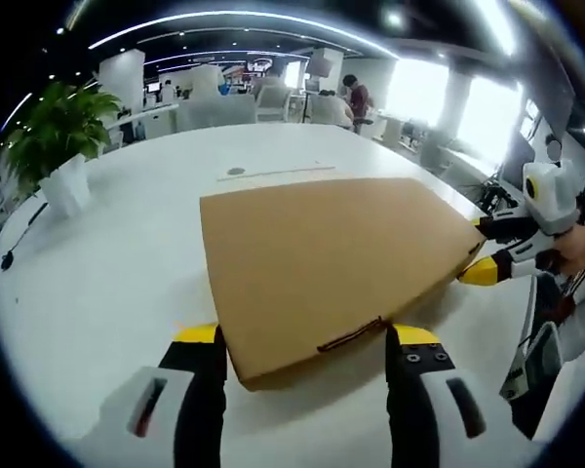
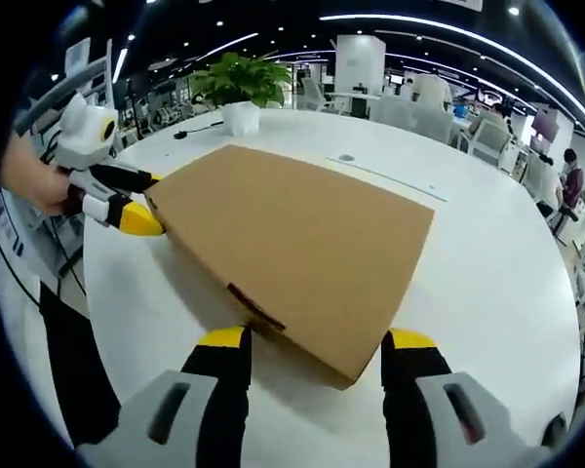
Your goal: Operate the shoe box by opening the lid, removing the specified soft item, and placing it in the target area until the item is outside and the box remains undamaged.
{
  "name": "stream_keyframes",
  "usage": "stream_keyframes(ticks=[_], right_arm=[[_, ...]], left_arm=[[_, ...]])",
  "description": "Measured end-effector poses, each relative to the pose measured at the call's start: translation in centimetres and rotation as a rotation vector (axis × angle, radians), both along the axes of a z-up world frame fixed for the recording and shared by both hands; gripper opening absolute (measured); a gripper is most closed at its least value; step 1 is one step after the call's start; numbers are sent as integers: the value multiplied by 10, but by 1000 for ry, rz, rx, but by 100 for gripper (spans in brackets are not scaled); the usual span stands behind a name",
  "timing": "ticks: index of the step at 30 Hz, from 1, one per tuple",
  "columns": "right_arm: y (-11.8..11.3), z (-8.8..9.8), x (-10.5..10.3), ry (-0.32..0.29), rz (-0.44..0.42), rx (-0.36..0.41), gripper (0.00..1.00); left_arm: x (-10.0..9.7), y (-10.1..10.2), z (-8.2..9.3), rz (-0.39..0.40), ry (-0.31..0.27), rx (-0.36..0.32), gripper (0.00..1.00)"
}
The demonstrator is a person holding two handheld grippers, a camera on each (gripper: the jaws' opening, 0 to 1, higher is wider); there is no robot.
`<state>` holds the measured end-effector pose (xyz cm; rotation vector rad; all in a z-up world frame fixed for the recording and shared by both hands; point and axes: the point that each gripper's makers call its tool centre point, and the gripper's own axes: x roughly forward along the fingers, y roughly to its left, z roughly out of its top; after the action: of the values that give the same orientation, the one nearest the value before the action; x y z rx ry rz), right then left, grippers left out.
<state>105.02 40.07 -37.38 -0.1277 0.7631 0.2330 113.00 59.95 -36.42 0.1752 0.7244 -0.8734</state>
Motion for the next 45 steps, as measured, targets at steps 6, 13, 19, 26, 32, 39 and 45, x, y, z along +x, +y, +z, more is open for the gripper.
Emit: stream_keyframes(ticks=[6, 13, 19, 26, 32, 39, 45], right_arm=[[1, 0, -4, 3, -2, 1, 53], [7, -1, -17, 10, -16, -1, 53], [10, -1, -27, 13, -17, -4, 53], [13, 0, -37, 10, -17, -2, 53], [18, -1, -44, 7, -27, 0, 53], [22, 0, -51, -5, -34, 4, 53], [21, -1, -53, 0, -6, -8, 52]], left_arm=[[-2, 1, -1, -8, 4, 4, 67], [-12, 5, 0, -23, 8, 7, 66], [-26, 7, -1, -16, -5, 12, 67], [-32, 10, 1, -21, 0, 9, 66], [-33, 16, -1, -32, 2, 12, 66], [-40, 22, -4, -12, 8, -6, 65], [-47, 23, -3, -11, 16, 15, 64]])
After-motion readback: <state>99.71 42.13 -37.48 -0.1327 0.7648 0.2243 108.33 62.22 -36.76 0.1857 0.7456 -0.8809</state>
